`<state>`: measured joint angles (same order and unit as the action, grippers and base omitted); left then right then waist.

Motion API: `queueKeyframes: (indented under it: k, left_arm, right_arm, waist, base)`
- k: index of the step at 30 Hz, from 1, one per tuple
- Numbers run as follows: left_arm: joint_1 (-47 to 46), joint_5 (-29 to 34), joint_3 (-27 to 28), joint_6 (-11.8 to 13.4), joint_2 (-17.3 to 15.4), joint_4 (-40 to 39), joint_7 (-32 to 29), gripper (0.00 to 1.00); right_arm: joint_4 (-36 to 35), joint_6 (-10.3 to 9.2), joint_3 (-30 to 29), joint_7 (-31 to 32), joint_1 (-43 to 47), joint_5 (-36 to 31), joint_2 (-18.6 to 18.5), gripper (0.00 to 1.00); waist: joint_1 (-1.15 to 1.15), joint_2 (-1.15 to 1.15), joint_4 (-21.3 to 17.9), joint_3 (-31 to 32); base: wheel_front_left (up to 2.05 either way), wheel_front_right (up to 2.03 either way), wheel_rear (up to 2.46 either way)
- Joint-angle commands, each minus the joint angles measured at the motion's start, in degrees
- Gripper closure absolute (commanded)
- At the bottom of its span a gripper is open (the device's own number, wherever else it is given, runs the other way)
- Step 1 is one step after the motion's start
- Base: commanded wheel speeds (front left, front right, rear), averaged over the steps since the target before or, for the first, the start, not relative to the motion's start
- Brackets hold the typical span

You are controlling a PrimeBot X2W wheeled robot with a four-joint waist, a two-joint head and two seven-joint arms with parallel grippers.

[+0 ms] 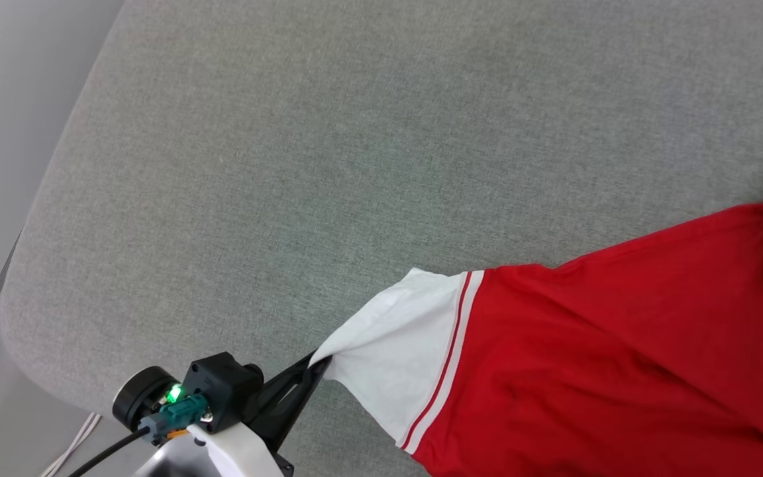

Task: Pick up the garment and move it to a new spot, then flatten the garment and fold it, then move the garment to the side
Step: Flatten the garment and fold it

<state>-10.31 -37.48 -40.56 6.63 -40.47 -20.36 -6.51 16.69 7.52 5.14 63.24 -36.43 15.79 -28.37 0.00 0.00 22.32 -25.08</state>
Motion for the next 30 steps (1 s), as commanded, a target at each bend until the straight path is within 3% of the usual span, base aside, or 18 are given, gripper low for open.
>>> queueKeyframes:
  k: [1,11,23,30]
  left_arm:
    - [0.03,0.03,0.37,0.43,-0.34,-0.03,0.23,1.0]
    - [1.4,-0.11,4.94,3.24,-3.79,-2.41,2.74,1.0]
    - [0.09,-0.72,13.34,6.54,-8.68,-7.09,6.65,1.0]
    - [-4.6,-1.04,18.82,6.07,-11.96,-8.45,7.45,1.0]
  right_arm:
    - [3.82,-0.05,0.82,-1.25,3.93,0.88,1.28,1.0]
    - [3.59,-0.04,2.83,-15.37,-2.37,6.09,1.58,1.0]
    - [-4.29,-0.06,6.8,-27.4,-6.2,13.51,-1.7,1.0]
    - [-8.12,-0.04,7.71,-33.18,-7.58,15.51,-1.22,1.0]
  waist:
    - [0.0,0.0,-1.23,2.14]
    - [0.0,0.0,-7.46,11.88]
    - [0.0,0.0,-14.95,19.65]
    - [0.0,0.0,-19.3,22.43]
  base:
    - [0.0,0.0,0.0]
    - [0.0,0.0,0.0]
    - [0.0,0.0,0.0]
    - [0.0,0.0,0.0]
